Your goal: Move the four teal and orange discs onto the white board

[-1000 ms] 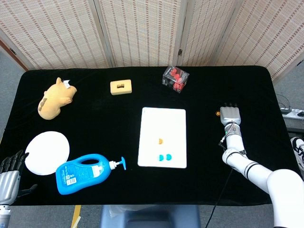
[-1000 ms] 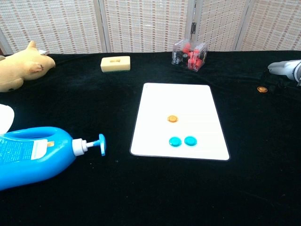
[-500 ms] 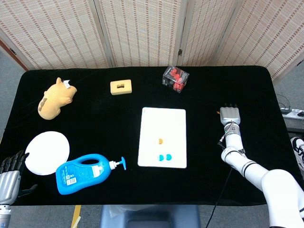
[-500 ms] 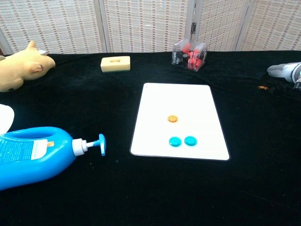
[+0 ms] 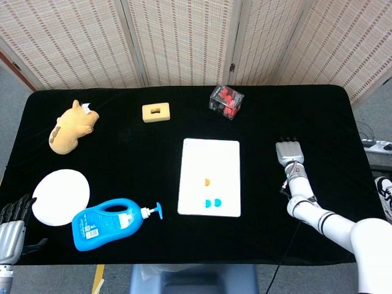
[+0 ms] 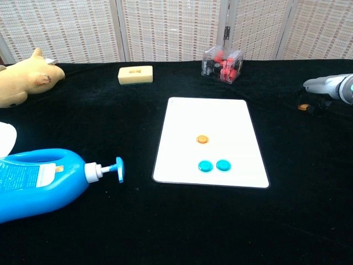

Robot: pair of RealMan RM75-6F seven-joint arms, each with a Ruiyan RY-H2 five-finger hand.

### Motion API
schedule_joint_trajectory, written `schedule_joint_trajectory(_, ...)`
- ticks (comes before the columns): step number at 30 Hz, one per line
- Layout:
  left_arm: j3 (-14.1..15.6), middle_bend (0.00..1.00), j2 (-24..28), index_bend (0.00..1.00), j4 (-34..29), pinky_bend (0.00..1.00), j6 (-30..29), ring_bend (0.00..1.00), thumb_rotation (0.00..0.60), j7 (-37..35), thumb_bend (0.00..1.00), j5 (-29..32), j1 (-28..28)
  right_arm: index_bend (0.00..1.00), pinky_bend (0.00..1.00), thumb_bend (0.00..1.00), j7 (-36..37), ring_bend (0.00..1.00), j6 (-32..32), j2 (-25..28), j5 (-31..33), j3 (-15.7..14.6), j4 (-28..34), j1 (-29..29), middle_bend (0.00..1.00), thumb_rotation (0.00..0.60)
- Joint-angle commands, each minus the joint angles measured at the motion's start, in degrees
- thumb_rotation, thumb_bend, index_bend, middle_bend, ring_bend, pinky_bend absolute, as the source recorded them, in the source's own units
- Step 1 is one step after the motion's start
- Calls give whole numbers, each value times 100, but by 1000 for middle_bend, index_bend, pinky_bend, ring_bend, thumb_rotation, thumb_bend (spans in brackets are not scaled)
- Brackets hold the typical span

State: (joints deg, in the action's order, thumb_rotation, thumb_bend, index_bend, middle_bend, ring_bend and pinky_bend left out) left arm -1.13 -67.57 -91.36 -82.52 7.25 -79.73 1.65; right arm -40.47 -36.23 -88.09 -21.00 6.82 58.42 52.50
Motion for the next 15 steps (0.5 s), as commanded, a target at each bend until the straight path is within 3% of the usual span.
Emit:
schedule_joint_trajectory(1, -3, 37, -7, 109, 2, 0, -4, 73, 600, -7, 165, -16, 7, 333, 0, 715, 280, 34, -258, 415, -478, -62, 657, -165, 105, 600)
schedule_joint_trajectory(6, -8, 37, -5, 109, -5, 0, 5, 73, 600, 11, 165, -18, 19, 334, 0, 715, 547, 30, -480, 627, -850, -80, 961, -305, 106, 600)
schedule_joint_trajectory(15, -9, 37, 13, 109, -54, 0, -4, 73, 600, 52, 164, -33, 28, 334, 0, 715, 439, 32, -339, 358, -563, -223, 210, -262, 106, 600)
